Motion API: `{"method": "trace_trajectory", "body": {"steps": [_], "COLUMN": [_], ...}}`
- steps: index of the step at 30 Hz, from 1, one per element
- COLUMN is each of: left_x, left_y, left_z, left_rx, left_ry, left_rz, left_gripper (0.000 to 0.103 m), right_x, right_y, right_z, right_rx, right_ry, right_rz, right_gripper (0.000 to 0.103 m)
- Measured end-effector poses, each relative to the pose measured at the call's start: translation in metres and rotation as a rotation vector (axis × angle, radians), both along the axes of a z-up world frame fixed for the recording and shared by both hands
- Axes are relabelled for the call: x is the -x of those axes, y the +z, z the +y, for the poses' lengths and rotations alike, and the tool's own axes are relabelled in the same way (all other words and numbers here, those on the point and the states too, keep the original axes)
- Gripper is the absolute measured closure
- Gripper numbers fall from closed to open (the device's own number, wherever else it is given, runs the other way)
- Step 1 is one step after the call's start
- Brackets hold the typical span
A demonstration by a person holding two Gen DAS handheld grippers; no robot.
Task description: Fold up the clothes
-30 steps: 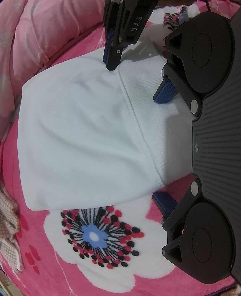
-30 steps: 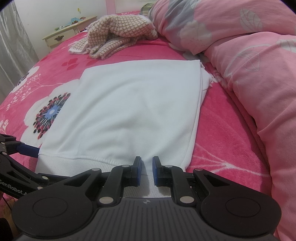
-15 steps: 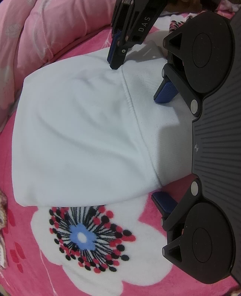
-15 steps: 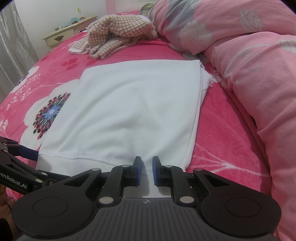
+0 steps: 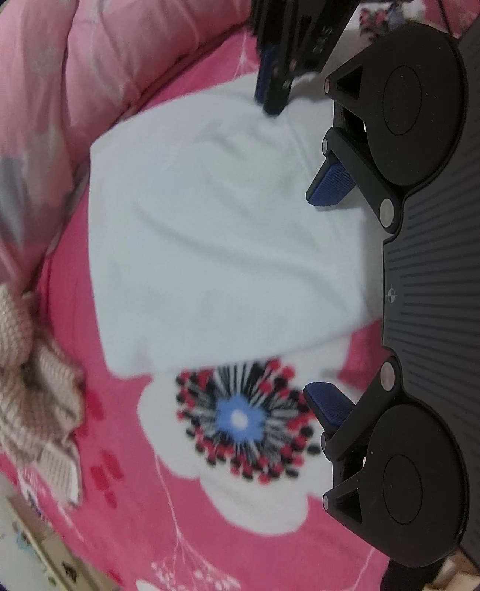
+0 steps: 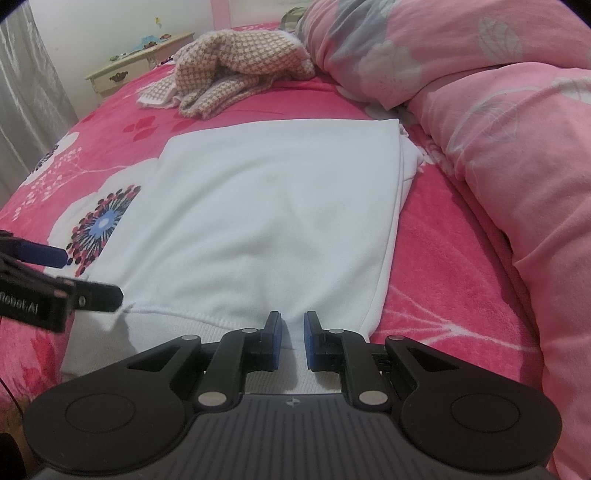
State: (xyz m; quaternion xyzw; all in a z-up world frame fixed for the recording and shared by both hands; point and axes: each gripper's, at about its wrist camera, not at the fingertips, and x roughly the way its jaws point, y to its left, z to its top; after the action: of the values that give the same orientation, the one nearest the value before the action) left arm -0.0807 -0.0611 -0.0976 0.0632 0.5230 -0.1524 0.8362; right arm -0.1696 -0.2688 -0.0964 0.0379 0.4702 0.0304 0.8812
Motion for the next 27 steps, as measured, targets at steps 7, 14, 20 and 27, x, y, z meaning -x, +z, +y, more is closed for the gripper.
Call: {"method": "trace_trajectory", "body": {"steps": [7, 14, 20, 27], "left_x": [-0.0015, -0.0033, -0.0001, -0.001], "left_y": [-0.0047, -0.0069, -0.008, -0.0099], "left_z": [0.0055, 0.004, 0.002, 0.0008], "left_rx": [-0.064, -0.086, -0.099, -0.108], "left_ry": [0.035, 0.021, 0.02, 0.025], "left_rz": [-0.01, -0.005, -0.006, -0.004], "left_gripper": [0.0, 0.0, 0.0, 0.0], "right_x": [0.0008, 0.0008, 0.0009, 0.0008], "right_y": [0.0007, 0.0008, 0.0005, 0.0002], "right_z": [0.0018, 0.0017, 0.0016, 0.0012], "right_rx": [0.008, 0.006, 0.006, 0.001], "right_ry": [-0.002, -0.004, -0.002, -0.003], "right_rz": [0.0, 0.001, 0.0, -0.001], "right_gripper": [0.089, 0.089, 0.089, 0.089]}}
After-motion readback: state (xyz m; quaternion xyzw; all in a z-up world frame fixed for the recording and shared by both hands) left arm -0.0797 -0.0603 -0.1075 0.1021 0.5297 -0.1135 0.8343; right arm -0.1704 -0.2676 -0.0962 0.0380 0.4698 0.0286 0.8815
